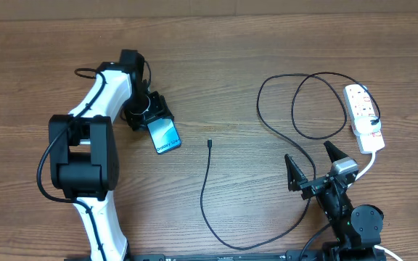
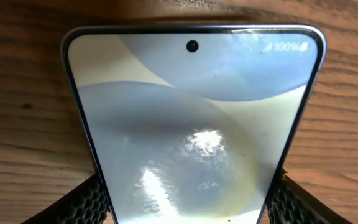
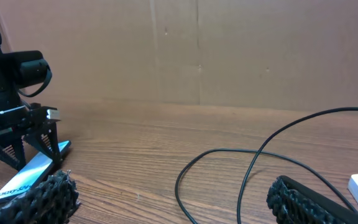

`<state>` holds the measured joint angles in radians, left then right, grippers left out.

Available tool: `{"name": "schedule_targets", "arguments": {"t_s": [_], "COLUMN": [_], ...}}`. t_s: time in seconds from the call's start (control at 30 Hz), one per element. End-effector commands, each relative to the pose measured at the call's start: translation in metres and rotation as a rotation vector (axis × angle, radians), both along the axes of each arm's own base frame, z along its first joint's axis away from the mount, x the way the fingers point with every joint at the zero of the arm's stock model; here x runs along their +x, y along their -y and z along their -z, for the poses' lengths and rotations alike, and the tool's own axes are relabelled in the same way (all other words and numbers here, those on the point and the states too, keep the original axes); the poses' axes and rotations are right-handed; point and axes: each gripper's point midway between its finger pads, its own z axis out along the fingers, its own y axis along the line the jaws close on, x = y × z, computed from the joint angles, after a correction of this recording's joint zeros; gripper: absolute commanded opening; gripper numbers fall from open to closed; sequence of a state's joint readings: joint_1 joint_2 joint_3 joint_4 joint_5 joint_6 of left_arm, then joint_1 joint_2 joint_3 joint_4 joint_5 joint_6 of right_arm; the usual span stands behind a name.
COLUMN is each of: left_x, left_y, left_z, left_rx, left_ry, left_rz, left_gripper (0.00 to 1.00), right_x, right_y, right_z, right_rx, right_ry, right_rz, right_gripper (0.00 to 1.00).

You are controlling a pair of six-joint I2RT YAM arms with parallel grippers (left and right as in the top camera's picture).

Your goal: Plug charger to phone and switch on socket

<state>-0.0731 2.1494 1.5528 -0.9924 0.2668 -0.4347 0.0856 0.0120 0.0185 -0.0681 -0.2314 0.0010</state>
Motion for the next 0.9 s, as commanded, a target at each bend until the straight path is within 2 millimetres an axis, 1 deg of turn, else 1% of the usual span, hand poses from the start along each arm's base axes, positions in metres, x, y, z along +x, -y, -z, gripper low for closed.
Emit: {"name": "schedule_targets", "arguments": {"t_s": [0.0,0.77,0.87], "left_x": [-0.0268,-0.0265,-0.0266], "left_y": [0.0166,0.0170,0.0197], "left_z": [0.0306,0.0303,0.0292], "left_rx": [-0.109,-0.116,-0.135], "left_ry": [-0.125,-0.122,-0.117], "left_rz": [0.013,0.018,0.036], "left_gripper": [0.61,0.64,0.64], "right_x": [0.0002,0.0008,-0.0028], "right_y": [-0.0004,0.0013,-0.0083], "right_z": [0.0022,0.0009,0.0004], "right_rx": [0.003,0.003,0.004], "right_ry": [0.001,0.006,0.008], "right_rz": [-0.001,0.010,-0.050], "right_gripper": [1.00,1.00,1.00]}}
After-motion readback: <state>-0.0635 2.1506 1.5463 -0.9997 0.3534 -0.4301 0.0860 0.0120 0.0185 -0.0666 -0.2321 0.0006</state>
